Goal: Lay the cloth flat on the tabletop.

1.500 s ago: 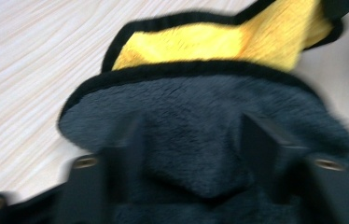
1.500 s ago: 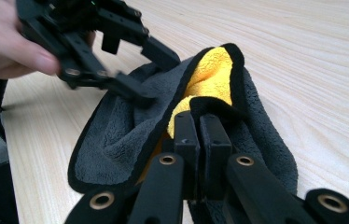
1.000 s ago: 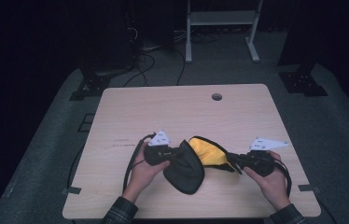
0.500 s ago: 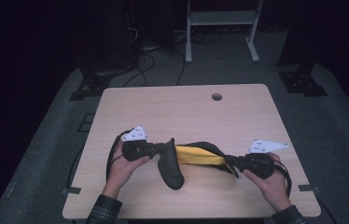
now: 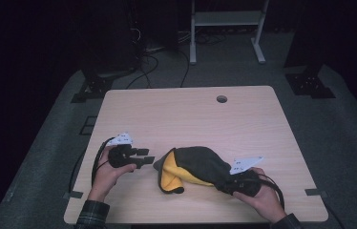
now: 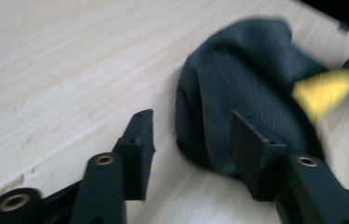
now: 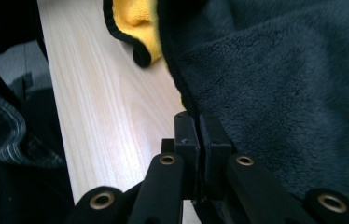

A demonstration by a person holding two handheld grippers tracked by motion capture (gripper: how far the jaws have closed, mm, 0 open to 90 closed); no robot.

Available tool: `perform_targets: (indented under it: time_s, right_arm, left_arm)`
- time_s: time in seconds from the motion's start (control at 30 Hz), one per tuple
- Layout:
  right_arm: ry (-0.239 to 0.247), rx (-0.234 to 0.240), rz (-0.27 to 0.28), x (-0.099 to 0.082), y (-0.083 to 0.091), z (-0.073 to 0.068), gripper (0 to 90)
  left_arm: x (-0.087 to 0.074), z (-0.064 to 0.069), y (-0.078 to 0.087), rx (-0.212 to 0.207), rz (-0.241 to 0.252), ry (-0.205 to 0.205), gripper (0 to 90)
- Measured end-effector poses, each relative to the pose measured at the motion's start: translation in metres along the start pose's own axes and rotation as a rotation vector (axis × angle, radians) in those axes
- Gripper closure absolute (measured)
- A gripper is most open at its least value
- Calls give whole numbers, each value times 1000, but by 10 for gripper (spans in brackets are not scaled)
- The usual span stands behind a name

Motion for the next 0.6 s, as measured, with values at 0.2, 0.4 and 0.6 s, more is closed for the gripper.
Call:
perform_targets:
  time_s: [0.2,0.4,0.6]
  right_arm:
    - [9,9,-33,-4,-8,-3,859]
    - [10,9,-34,-4,-10,-4,857]
    - [14,10,-28,-4,-9,-4,856]
  left_arm:
    - [18,21,-9,-43,14,-37,370]
    - [27,30,-40,-1,-36,-70,338]
    - [18,21,-59,81,-124,-79,739]
Point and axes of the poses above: each handheld gripper's, and its own axes: y roughly backward along the jaws, x roughly out of its top, z roughly to its right, the point moved 8 cm from there along -y, roughly forward along the jaws, and after that the axes turned 4 degrees about -x, right-handed, at the moved point
